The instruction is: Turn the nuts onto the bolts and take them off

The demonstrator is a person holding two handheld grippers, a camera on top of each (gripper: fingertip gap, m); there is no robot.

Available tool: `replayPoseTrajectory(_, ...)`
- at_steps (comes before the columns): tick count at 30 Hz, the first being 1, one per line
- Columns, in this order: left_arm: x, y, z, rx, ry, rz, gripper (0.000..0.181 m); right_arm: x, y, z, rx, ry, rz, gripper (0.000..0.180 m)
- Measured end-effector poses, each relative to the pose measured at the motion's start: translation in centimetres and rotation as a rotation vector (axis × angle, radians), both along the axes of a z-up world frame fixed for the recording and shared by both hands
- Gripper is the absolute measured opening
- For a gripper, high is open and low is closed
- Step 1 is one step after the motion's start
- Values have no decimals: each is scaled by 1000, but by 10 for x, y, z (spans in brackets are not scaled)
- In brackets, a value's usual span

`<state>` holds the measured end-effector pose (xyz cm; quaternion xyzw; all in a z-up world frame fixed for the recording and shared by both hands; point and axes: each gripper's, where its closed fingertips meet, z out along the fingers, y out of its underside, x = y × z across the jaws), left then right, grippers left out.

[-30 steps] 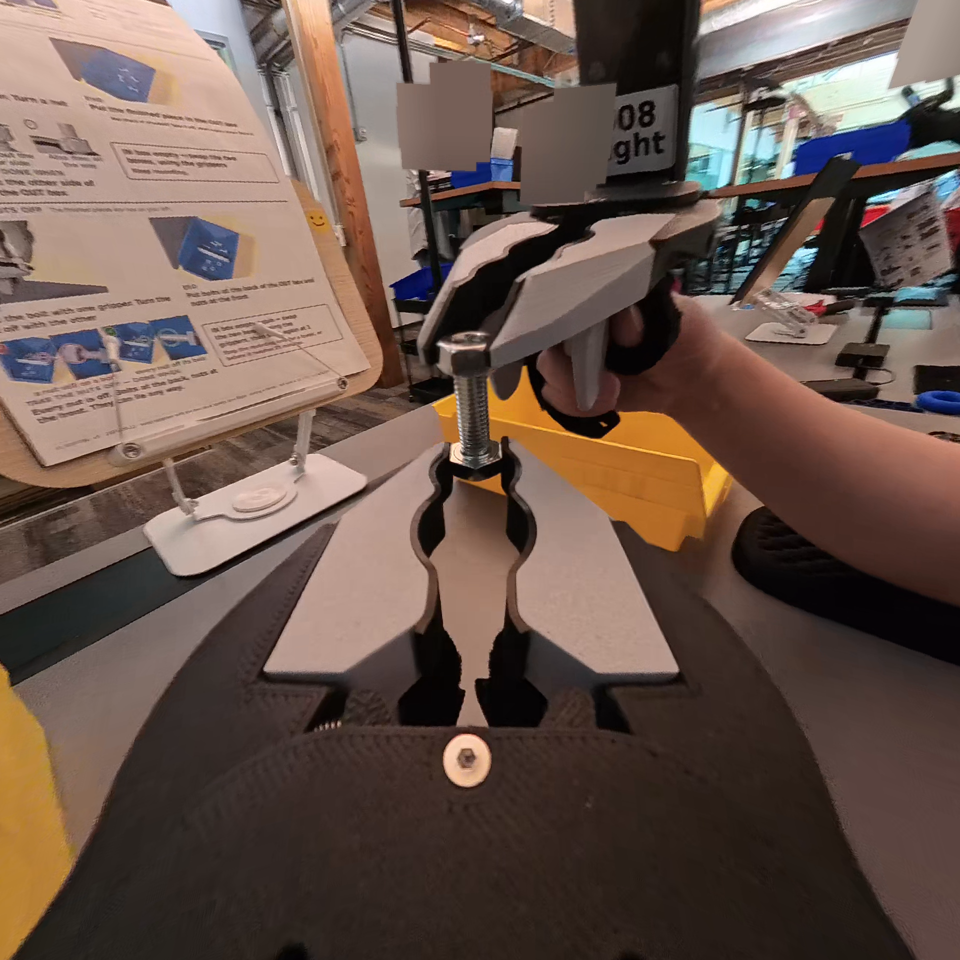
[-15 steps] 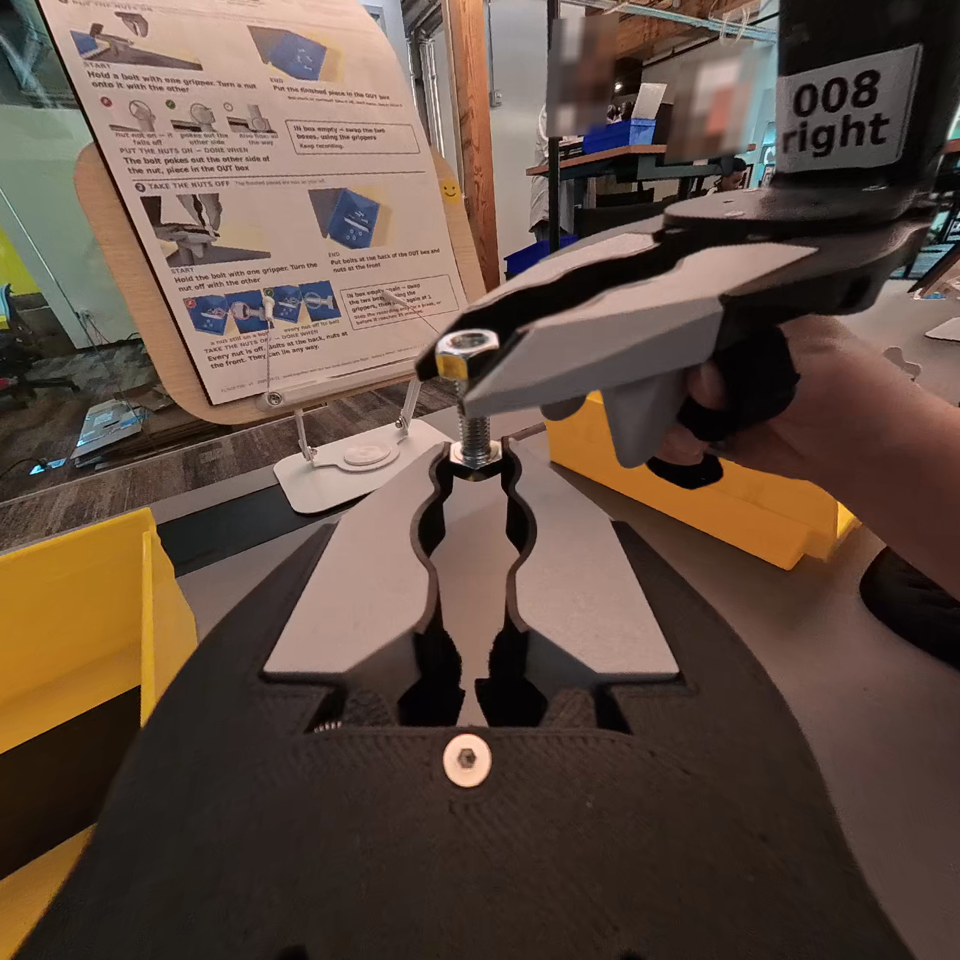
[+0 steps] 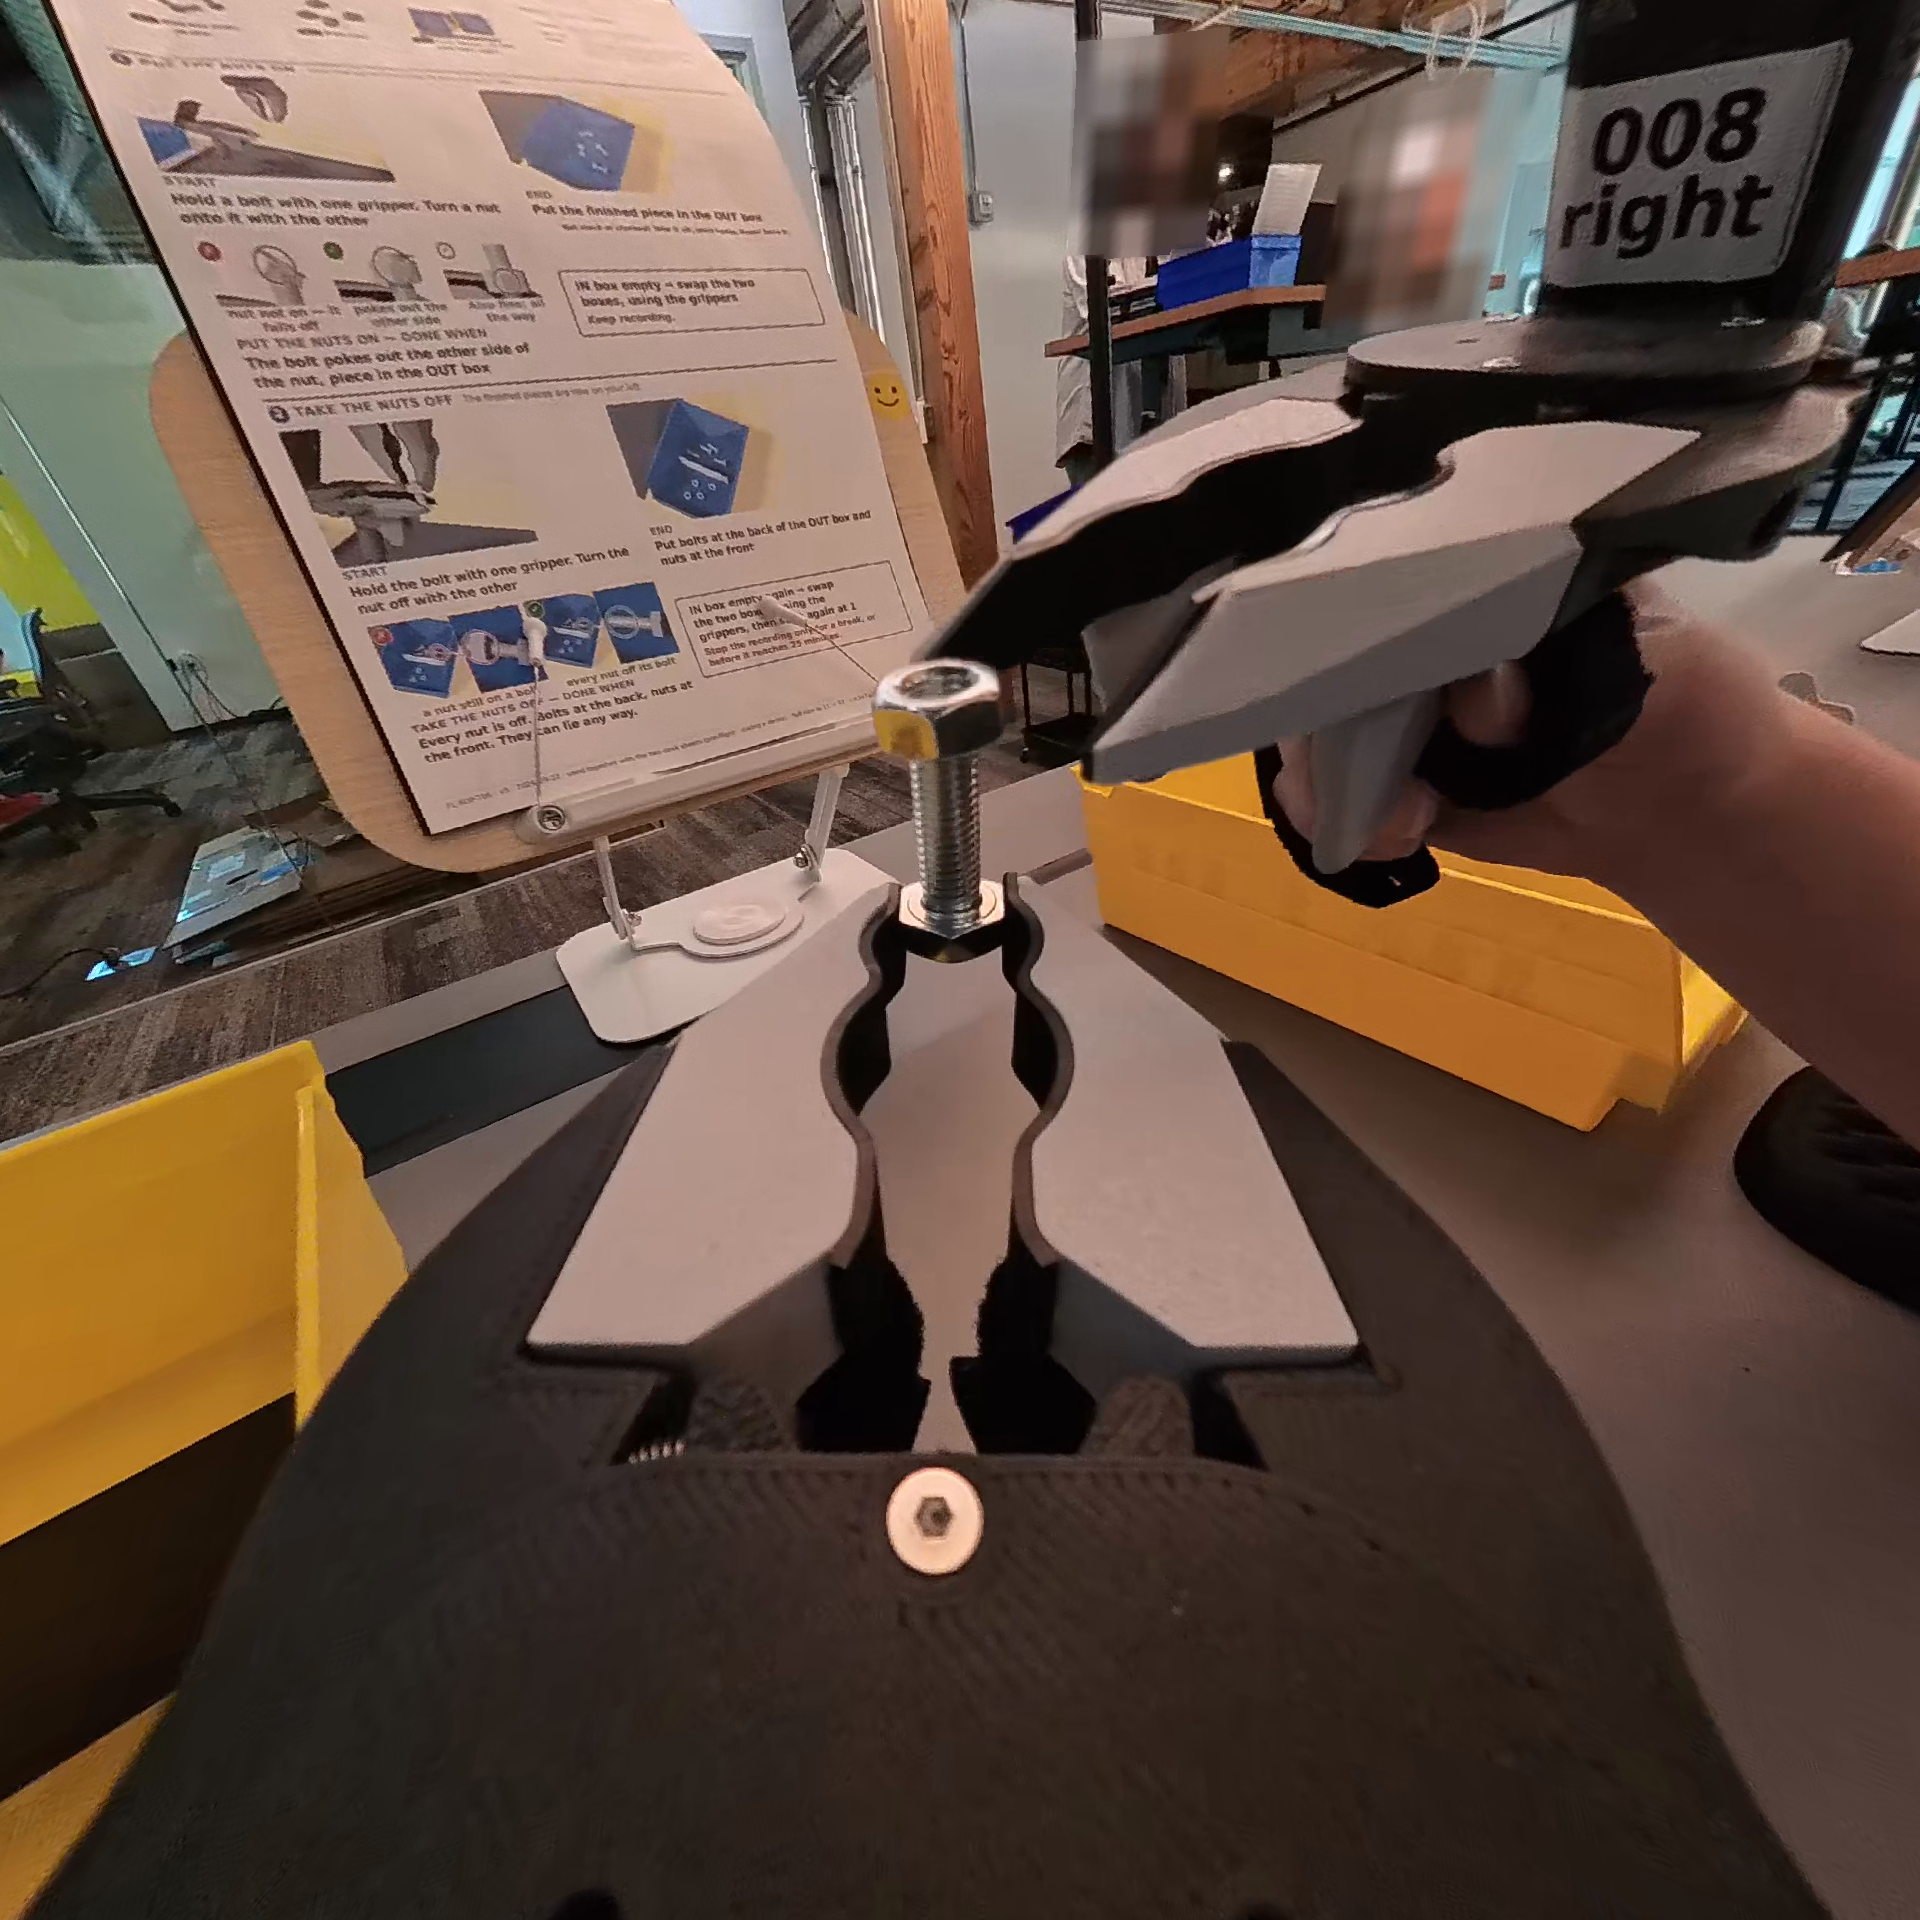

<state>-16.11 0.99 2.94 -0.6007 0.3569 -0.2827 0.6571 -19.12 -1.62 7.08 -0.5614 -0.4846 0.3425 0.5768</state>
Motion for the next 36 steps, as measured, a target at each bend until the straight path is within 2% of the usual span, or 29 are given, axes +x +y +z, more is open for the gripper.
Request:
replayPoseTrajectory(5,-4,3,1,-8,-13,11,16,1,-5,1,0,-12,26,21)
replayPoseTrajectory(8,-6,4,2,-12,-20,12,16,5,1,5,7,15,-11,22)
replayPoseTrajectory(16,-5,4,0,-14,-7,13,16,-10,-3,-4,46,-24,-3,46)
replayPoseTrajectory(17,-5,5,0,-14,-7,12,16,-10,-3,-4,64,-32,-10,44)
replayPoseTrajectory(20,-6,6,-1,-18,-7,20,16,-4,-3,-4,55,-50,-19,24)
replayPoseTrajectory(22,-6,6,-1,-21,-11,16,16,-2,-3,-2,43,-38,-14,25)
replayPoseTrajectory(24,-5,5,-1,-20,-11,12,16,-2,-2,1,56,-11,-14,37)
replayPoseTrajectory(26,-2,2,-1,-15,-6,-7,16,-9,-4,1,82,-3,4,69)
replayPoseTrajectory(27,0,0,-1,-10,-4,-22,16,-13,-6,-1,108,-11,16,81)
replayPoseTrajectory(28,2,-2,-1,-3,-1,-31,16,-17,-9,-4,131,-33,27,84)
replayPoseTrajectory(33,0,0,0,5,5,-7,16,-24,-22,-16,174,-123,72,84)
replayPoseTrajectory(34,-3,2,1,-5,-2,3,16,-21,-25,-16,174,-137,85,80)
replayPoseTrajectory(36,-7,5,1,-33,-19,10,16,-13,-33,-20,153,-179,133,55)
